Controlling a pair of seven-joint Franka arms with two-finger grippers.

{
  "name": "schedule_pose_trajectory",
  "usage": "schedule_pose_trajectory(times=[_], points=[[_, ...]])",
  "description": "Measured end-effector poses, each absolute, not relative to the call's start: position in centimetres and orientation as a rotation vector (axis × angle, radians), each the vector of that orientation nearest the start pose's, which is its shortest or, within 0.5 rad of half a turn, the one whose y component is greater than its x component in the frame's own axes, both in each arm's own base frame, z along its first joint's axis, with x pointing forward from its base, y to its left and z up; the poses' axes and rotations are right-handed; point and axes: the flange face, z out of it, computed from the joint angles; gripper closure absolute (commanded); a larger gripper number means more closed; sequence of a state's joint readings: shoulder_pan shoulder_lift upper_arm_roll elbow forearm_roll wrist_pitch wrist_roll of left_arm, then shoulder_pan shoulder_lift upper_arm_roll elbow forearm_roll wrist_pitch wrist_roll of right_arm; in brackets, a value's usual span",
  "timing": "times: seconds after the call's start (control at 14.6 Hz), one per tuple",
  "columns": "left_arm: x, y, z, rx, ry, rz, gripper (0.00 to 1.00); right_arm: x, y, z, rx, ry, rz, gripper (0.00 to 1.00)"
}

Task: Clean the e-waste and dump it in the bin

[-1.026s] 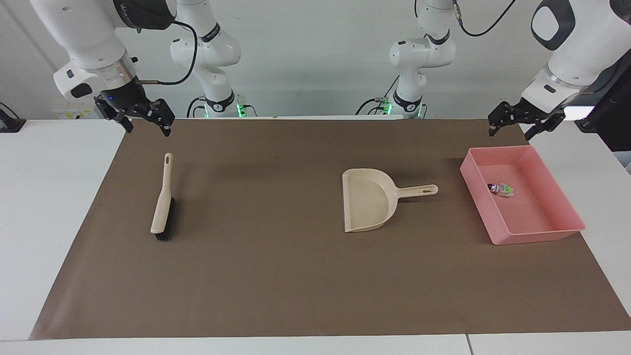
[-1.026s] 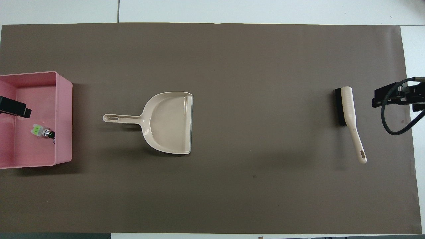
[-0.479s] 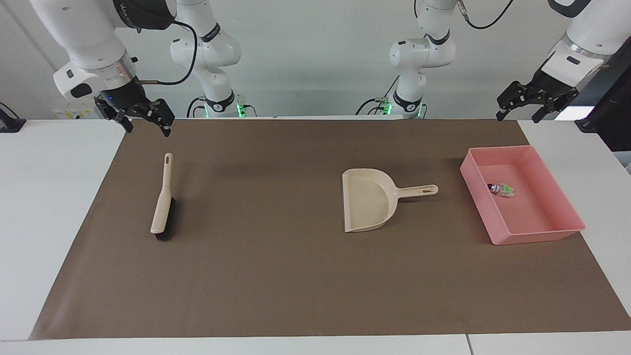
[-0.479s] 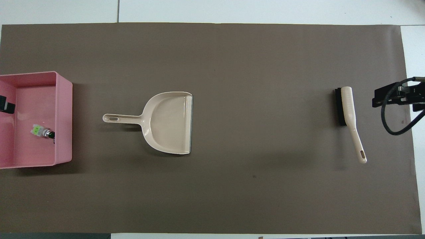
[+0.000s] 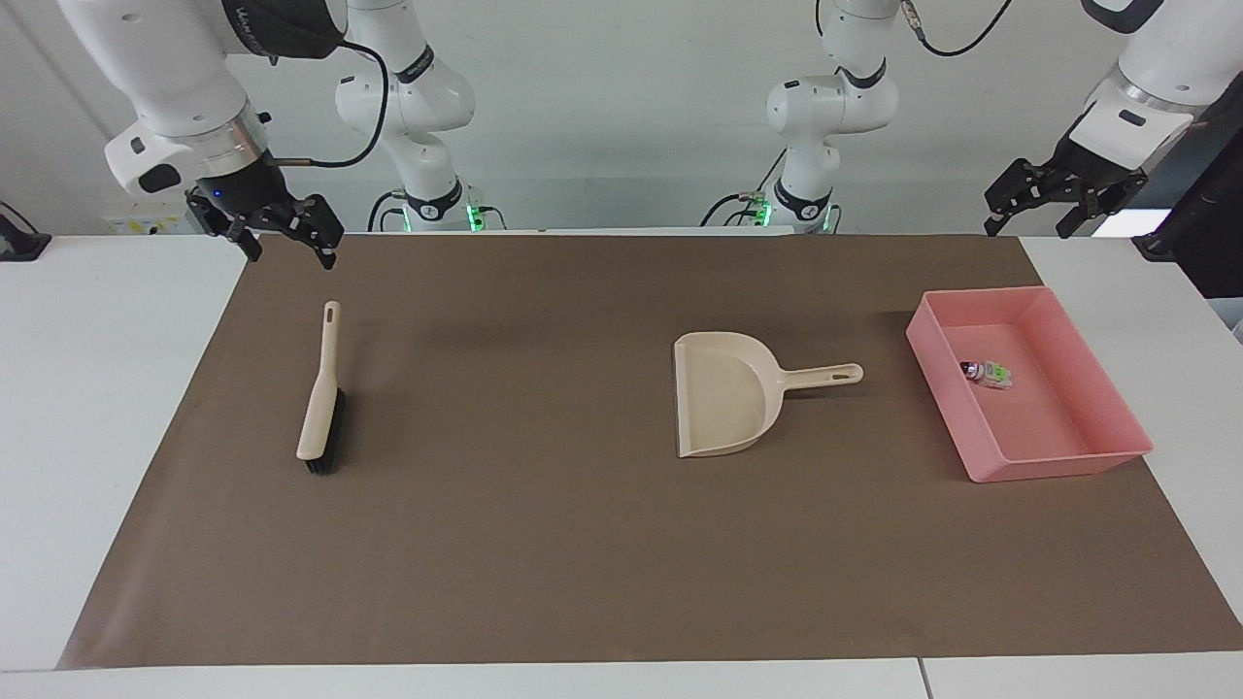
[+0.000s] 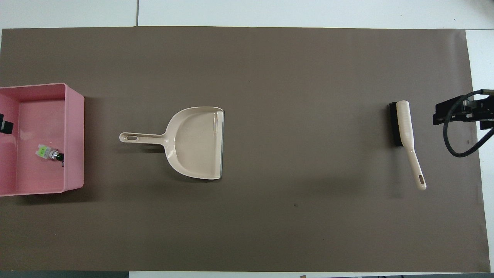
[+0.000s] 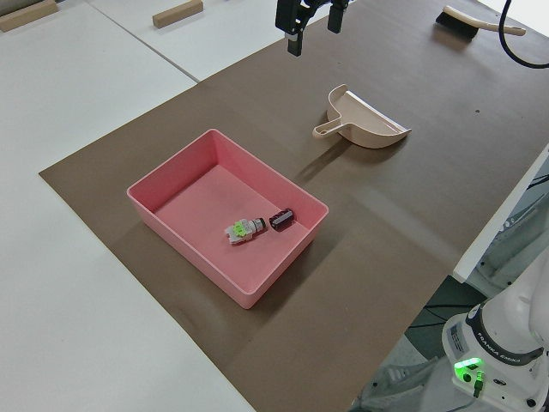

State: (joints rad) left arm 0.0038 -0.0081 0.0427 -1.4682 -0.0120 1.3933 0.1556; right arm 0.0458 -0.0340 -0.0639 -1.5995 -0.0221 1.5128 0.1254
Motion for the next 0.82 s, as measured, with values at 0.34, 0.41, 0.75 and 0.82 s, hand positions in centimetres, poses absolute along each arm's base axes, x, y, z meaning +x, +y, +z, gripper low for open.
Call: schedule_pose_trajectory(times=[0.34,0.41,0.75,0.82], points=[[53.16,2.35,65.39,-3.155,0.175,0.131,0.0,53.74,-1.38,62.47,-3.155,0.23,0.082,0.01],[53.15,2.35,65.38,-3.155,0.175,0.131,0.0,53.73,-1.43,62.47,-3.155,0.232,0.082,0.01],[53.24,2.37,65.54,-3.154,0.174,0.11,0.0,53.73,-1.44,62.47,-3.155,0.216,0.082,0.01],[53.32,2.43,65.61,-3.154,0.173,0.097,0.0,53.73,-1.44,62.47,-3.156,0.202,0.082,0.01]])
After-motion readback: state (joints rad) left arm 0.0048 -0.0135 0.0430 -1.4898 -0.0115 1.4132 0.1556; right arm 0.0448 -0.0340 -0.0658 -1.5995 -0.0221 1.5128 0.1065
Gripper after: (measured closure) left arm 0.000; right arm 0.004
